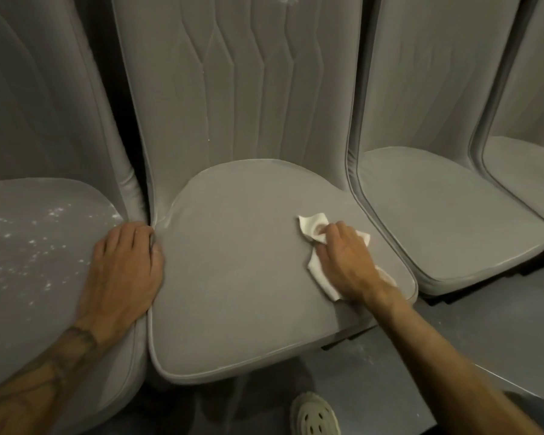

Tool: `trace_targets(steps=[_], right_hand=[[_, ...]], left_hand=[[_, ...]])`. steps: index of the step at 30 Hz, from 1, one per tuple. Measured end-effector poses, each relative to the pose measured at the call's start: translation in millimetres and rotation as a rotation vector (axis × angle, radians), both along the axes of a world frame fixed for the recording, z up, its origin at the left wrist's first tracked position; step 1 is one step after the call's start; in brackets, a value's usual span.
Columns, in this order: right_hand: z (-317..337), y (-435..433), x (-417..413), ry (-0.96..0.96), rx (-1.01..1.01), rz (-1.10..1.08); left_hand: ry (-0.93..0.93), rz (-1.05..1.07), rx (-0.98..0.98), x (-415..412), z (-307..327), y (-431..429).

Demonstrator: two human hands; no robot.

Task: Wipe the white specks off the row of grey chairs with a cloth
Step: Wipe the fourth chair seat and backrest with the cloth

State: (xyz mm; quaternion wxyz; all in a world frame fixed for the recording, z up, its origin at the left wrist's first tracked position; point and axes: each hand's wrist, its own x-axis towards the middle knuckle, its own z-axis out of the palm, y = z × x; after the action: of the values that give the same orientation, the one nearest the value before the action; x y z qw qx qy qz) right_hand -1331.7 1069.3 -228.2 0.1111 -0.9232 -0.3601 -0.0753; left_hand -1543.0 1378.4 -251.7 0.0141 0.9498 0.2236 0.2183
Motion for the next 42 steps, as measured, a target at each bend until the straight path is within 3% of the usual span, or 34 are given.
trace_targets(steps=[5, 11, 17, 23, 29, 35, 42], right_hand=[[-4, 0, -39, 0.078, 0.053, 0.239], [2, -33, -15, 0.022, 0.094, -0.154], [-12, -13, -58, 0.077, 0.135, 0.202], [3, -61, -10, -0.001, 0.117, -0.24], [-7, -29, -69, 0.121, 0.154, 0.163], [3, -52, -45, 0.067, 0.138, -0.19], [-4, 35, -136, 0.176, 0.189, 0.242]], left_hand=[[0.008, 0.007, 0.006, 0, 3, -1], [0.013, 0.01, -0.008, 0, 5, -4], [-0.003, -0.007, 0.029, 0, 2, -3], [-0.025, 0.005, 0.055, 2, -2, 1], [-0.05, -0.007, 0.067, 1, -8, 5], [-0.051, -0.008, 0.061, 3, -9, 5], [-0.088, -0.002, 0.075, 4, -14, 7]])
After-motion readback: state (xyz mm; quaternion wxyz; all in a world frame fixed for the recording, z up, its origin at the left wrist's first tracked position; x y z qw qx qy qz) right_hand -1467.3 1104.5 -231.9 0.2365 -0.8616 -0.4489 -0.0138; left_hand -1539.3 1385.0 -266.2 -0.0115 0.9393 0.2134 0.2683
